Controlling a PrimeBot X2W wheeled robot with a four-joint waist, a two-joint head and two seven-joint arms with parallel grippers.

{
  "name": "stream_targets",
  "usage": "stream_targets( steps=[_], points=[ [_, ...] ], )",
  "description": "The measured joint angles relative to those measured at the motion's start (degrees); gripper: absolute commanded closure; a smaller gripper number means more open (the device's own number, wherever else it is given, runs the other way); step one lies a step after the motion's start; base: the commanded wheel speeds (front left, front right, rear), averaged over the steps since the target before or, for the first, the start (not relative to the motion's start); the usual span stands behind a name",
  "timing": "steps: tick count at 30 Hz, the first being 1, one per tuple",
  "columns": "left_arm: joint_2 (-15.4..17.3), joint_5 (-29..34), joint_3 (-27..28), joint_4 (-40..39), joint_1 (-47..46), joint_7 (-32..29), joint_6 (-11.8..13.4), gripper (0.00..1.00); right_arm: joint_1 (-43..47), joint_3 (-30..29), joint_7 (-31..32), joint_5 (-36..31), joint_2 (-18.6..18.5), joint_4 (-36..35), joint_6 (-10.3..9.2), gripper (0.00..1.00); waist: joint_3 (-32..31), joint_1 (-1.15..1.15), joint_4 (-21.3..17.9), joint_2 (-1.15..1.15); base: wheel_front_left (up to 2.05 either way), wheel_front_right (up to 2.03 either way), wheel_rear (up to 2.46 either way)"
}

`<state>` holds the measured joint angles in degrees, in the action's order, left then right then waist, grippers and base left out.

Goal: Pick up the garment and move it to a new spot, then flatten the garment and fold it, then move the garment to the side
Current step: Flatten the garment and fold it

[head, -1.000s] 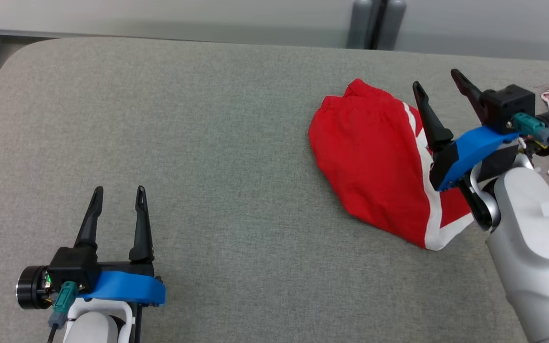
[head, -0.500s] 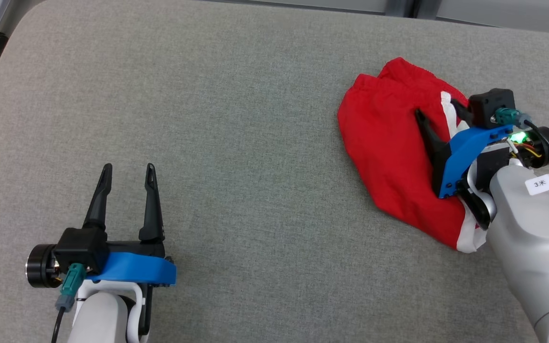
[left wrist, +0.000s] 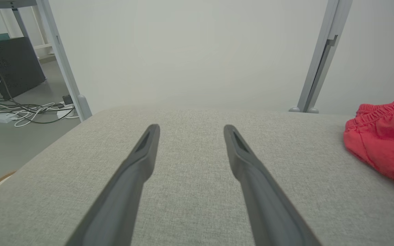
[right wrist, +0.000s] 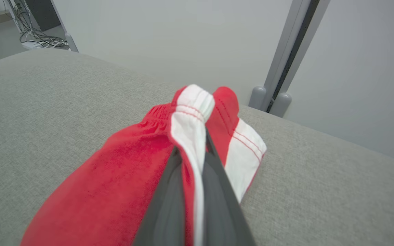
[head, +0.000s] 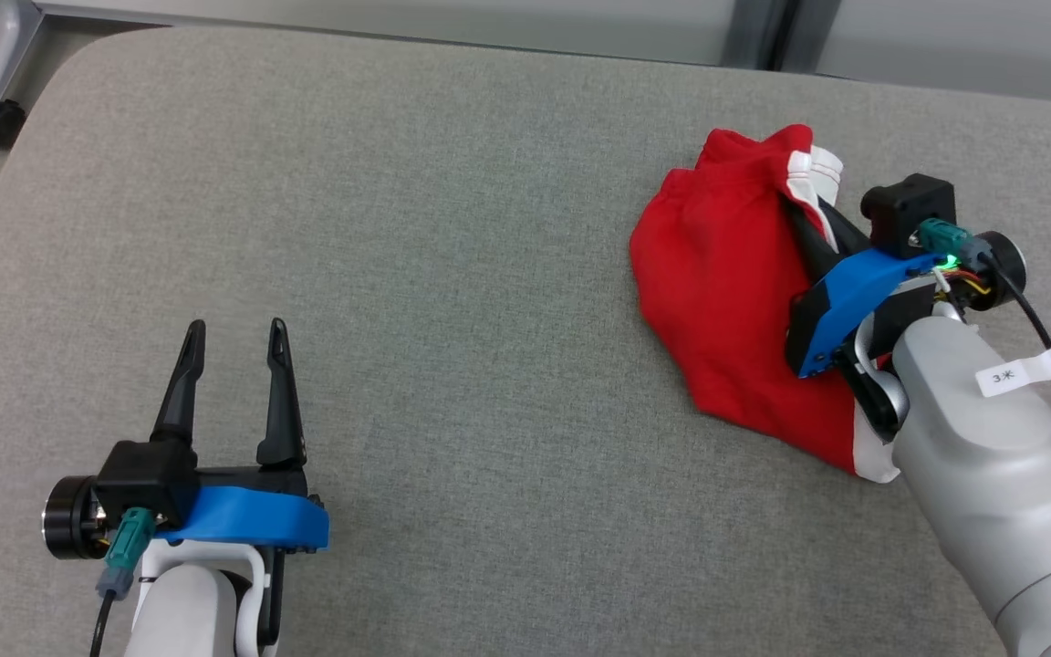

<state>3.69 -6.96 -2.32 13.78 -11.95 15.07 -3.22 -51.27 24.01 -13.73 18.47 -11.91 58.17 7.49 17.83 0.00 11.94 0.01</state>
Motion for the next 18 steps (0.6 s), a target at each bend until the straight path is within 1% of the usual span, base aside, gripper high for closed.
stream_targets(
  steps=[7, 12, 18],
  points=[
    [0.0, 0.5, 1.4, 0.1, 2.0, 0.0, -0.7, 0.0, 1.4, 3.6, -1.2, -2.8, 2.7, -4.3, 0.0, 1.0, -3.5, -0.01, -0.2, -0.02, 0.0, 0.0, 0.0],
    [-0.2, 0.5, 1.5, -0.3, 3.5, 0.0, -0.7, 0.0, 6.7, 7.3, -1.3, -5.2, 5.2, -10.2, 0.0, 1.0, -4.9, -0.01, 0.1, -0.02, 0.0, 0.0, 0.0],
    [-0.4, 0.3, 1.5, -0.5, 4.5, 0.0, -0.7, 0.0, 14.0, 14.2, -1.2, -6.5, 7.7, -15.3, 0.0, 1.0, -5.2, -0.01, 0.8, -0.02, 0.0, 0.0, 0.0]
  ],
)
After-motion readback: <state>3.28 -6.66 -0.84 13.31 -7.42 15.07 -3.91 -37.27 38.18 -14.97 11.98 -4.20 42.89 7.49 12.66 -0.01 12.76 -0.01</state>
